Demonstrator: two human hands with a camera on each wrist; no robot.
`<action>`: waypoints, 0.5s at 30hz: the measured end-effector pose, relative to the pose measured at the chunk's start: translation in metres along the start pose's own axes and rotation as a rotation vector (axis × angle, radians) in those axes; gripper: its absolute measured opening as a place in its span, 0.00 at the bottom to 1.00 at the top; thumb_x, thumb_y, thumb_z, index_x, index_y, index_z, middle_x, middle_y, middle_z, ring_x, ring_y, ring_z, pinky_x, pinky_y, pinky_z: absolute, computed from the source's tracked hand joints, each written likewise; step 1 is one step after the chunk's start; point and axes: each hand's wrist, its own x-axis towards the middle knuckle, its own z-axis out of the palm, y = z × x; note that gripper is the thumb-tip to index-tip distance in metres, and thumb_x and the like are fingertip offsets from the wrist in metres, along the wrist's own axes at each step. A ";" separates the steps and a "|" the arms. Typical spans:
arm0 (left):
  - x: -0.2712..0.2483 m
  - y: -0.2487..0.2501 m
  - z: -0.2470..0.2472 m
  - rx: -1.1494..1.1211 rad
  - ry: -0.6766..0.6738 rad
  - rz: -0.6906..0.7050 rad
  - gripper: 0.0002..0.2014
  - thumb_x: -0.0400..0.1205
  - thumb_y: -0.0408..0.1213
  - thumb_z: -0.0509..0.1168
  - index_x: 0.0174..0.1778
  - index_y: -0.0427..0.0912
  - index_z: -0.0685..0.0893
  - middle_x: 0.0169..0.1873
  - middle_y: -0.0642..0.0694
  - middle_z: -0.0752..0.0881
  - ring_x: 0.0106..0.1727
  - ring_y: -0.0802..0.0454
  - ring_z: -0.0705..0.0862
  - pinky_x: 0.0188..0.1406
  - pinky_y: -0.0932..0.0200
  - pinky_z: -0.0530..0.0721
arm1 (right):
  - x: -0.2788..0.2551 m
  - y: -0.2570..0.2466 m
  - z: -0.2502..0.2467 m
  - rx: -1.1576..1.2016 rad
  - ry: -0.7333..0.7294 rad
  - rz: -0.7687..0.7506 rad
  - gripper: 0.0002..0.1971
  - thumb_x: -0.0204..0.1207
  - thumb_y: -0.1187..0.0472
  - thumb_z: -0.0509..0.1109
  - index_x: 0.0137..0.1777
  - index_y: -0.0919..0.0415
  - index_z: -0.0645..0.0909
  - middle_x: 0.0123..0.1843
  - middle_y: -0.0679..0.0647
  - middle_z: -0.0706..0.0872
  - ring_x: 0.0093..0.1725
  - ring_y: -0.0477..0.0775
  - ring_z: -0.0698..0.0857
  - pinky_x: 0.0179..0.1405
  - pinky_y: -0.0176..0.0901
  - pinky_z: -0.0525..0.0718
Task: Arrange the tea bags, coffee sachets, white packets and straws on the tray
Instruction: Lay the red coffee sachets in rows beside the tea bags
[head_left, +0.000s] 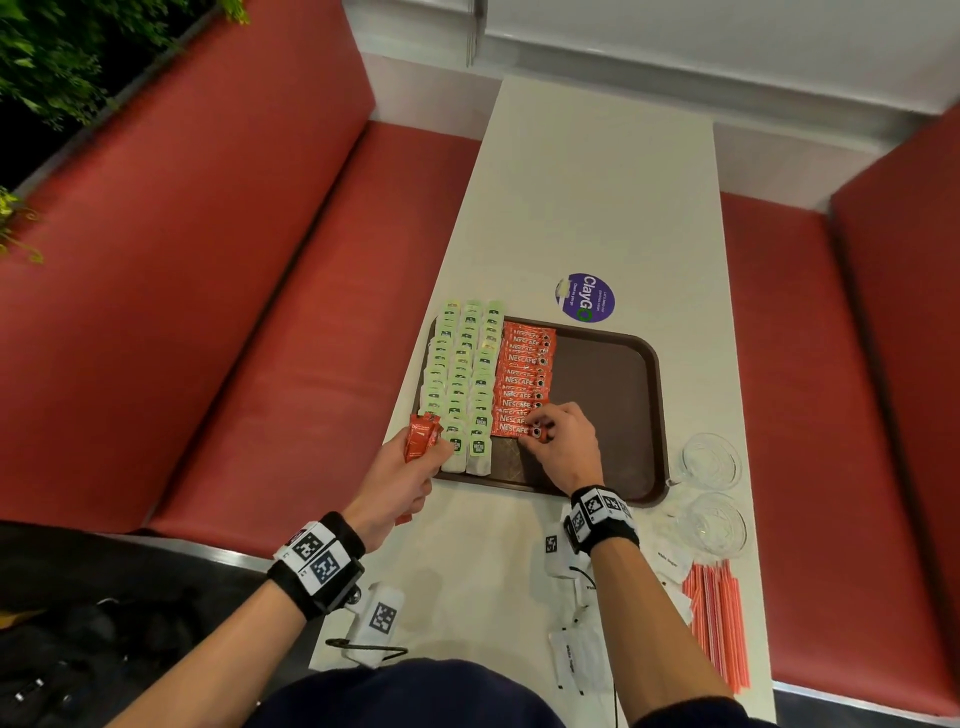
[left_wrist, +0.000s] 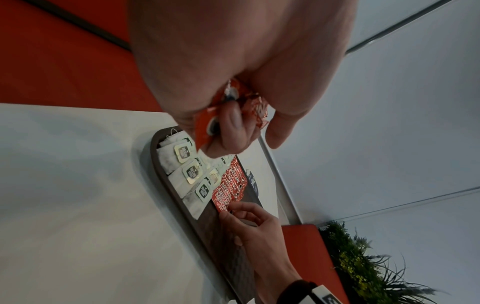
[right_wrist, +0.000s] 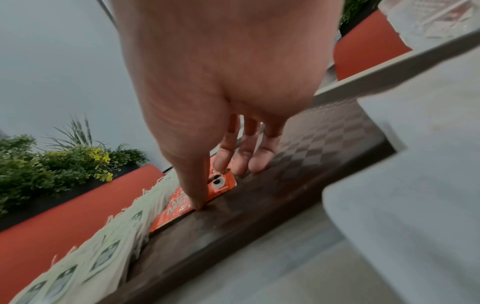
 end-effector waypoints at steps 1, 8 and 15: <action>0.001 0.000 0.001 -0.011 -0.005 -0.001 0.06 0.90 0.40 0.72 0.56 0.45 0.81 0.33 0.52 0.72 0.28 0.55 0.61 0.22 0.60 0.59 | 0.000 -0.001 0.000 -0.001 0.007 -0.002 0.14 0.76 0.47 0.87 0.57 0.40 0.87 0.58 0.43 0.79 0.55 0.48 0.85 0.57 0.56 0.92; 0.005 0.005 0.004 -0.197 -0.060 -0.063 0.12 0.86 0.24 0.63 0.63 0.39 0.78 0.36 0.47 0.74 0.31 0.53 0.67 0.23 0.59 0.60 | 0.000 -0.003 0.003 -0.007 0.046 0.005 0.13 0.77 0.48 0.86 0.56 0.41 0.86 0.57 0.43 0.78 0.57 0.49 0.85 0.57 0.55 0.92; -0.001 0.009 0.004 -0.231 -0.153 -0.031 0.11 0.95 0.32 0.61 0.71 0.33 0.82 0.41 0.43 0.80 0.34 0.53 0.72 0.26 0.62 0.70 | -0.010 -0.019 -0.008 0.047 0.105 -0.008 0.13 0.79 0.44 0.83 0.59 0.41 0.86 0.59 0.42 0.79 0.60 0.46 0.85 0.58 0.49 0.89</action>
